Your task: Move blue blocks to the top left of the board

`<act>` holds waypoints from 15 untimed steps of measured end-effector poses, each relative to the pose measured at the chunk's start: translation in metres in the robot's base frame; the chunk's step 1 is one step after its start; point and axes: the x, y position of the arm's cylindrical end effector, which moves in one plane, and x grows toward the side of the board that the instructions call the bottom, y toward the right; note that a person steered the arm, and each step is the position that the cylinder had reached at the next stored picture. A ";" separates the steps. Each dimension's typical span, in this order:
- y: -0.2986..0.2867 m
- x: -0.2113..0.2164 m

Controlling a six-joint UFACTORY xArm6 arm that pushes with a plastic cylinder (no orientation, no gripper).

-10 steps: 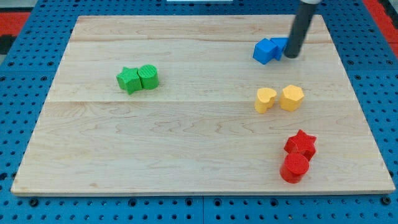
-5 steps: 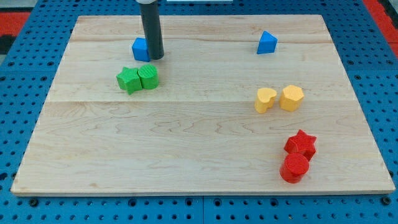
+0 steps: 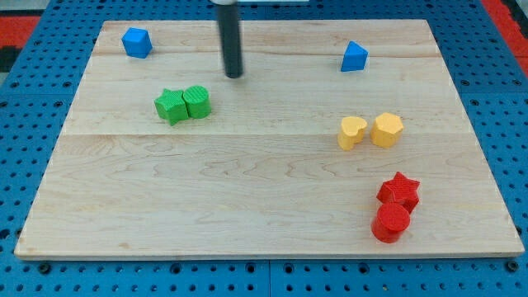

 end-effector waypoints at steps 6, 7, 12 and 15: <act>0.084 -0.052; 0.077 -0.062; -0.070 -0.126; -0.133 -0.102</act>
